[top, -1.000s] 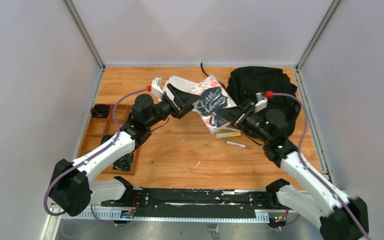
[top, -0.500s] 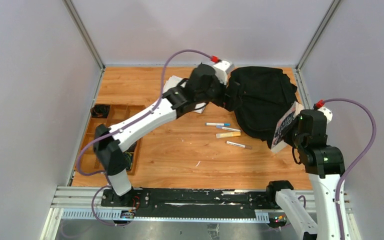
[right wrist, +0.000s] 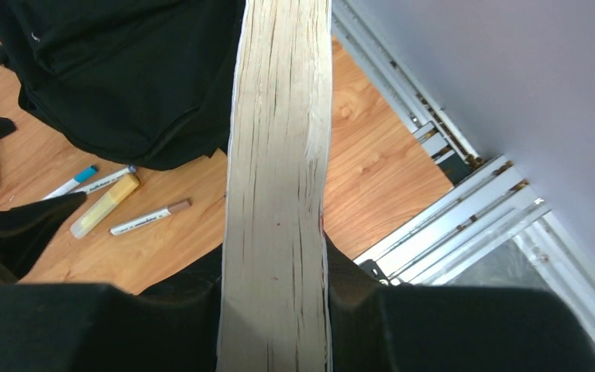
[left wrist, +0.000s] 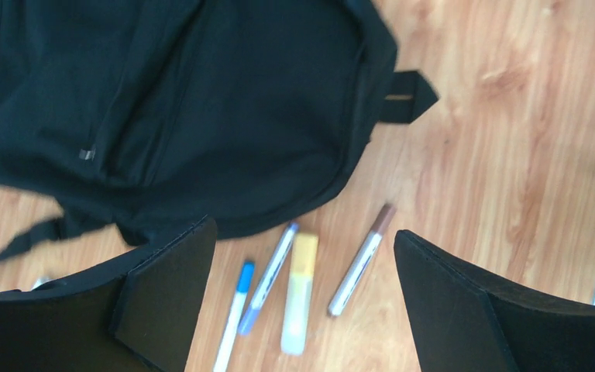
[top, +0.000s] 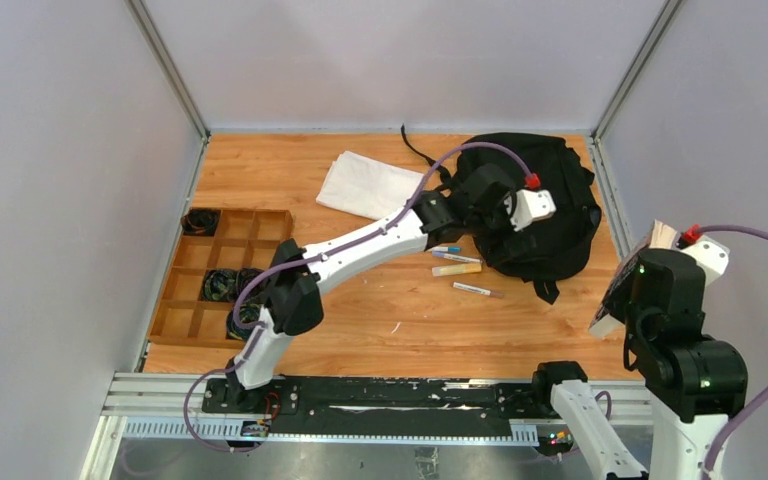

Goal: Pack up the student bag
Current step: Place the book in the student bag.

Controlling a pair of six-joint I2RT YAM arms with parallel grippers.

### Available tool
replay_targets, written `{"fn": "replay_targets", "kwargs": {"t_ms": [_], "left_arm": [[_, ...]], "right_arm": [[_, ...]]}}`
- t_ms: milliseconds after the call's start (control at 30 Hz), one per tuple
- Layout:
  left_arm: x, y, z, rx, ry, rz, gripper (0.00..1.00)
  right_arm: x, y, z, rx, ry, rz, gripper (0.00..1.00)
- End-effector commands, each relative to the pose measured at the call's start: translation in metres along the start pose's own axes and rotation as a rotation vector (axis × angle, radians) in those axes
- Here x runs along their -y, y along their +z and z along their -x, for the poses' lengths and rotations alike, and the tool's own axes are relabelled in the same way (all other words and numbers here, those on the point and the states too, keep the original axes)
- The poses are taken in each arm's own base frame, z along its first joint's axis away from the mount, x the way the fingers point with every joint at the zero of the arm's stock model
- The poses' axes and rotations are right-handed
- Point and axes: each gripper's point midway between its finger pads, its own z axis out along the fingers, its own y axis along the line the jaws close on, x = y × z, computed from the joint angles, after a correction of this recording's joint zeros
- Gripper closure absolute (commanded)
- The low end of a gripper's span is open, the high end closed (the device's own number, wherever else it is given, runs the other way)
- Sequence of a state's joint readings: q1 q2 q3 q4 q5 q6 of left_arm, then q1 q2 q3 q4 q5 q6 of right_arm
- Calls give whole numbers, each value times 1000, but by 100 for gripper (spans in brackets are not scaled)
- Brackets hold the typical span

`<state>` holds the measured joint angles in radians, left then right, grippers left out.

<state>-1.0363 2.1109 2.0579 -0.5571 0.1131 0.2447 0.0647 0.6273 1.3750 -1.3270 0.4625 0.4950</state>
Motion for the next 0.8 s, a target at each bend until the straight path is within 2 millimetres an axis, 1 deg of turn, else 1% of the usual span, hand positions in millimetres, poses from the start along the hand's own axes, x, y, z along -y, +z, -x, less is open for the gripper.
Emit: {"fn": "replay_targets", "kwargs": {"t_ms": [0,133,200,267,300,367,533,767], "left_arm": [[40,17,23,44,143,-107,8],[46,41,17,54,182,-122,12],[47,52,13,67,203,-111,11],[49,59,13,89,235,-91,9],[51,62,10,86,248,-83,9],[54,67,8,85,274,-60,10],[48,84,-3,64,271,-3,16],[39,98,-10,49,277,56,20]], "right_arm": [[24,-19,25,106,4,-85,100],[27,-27,32,131,11,-79,100],[28,-29,31,134,12,-76,100],[29,-29,30,134,16,-75,100],[29,-30,30,136,19,-73,100],[28,-30,29,133,22,-68,100],[25,-31,28,129,31,-46,100],[26,-36,29,140,41,-37,100]]}}
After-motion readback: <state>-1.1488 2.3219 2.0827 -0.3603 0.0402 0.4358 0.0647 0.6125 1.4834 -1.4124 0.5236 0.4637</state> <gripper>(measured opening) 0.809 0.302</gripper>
